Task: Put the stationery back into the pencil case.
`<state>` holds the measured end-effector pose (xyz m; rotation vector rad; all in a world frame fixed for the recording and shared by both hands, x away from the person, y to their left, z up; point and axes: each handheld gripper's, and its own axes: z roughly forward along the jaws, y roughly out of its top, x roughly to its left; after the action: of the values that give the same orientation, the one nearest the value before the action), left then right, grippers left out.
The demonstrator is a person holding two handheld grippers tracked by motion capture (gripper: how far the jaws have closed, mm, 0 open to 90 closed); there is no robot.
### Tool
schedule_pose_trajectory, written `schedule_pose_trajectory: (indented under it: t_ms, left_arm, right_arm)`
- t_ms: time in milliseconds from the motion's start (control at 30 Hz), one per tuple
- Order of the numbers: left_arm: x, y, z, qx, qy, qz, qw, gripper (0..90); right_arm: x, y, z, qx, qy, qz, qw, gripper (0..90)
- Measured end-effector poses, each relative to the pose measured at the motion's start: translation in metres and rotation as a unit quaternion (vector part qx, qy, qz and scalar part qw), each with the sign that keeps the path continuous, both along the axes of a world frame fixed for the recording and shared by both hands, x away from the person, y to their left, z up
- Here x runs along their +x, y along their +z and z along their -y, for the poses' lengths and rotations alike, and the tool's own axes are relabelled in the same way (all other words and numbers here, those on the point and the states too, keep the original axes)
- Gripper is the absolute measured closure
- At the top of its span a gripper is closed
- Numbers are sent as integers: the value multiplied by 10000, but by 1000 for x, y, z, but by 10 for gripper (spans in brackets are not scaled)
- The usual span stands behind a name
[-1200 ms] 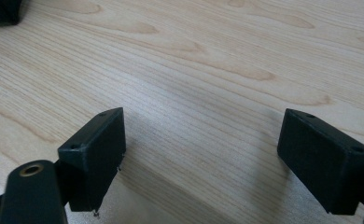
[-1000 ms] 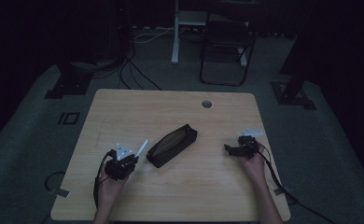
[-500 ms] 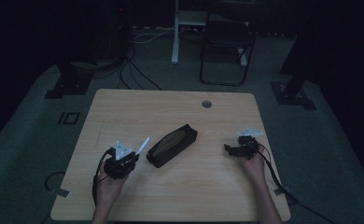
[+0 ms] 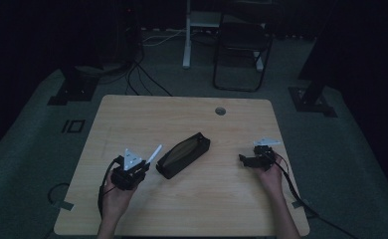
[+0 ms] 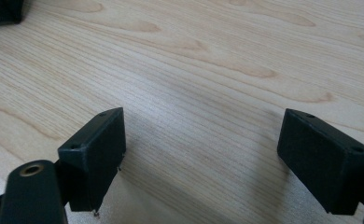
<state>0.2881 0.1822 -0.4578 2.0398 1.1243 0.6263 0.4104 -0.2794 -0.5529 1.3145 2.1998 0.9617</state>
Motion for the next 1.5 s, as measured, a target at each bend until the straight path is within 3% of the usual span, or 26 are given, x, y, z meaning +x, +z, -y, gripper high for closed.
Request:
schedule_pose_trajectory:
  t_ms: [700,1167,1500]
  left_arm:
    - [4,21,5,-156,-69,254,9995,787]
    - [6,28,6,-257,-304,336,9986,787]
    - [9,38,11,-211,-479,397,9978,787]
  right_arm:
    - [0,0,0,-1,-5,3,10000,152]
    - [0,0,0,-2,-4,4,10000,152]
    - [0,0,0,-3,-6,3,10000,152]
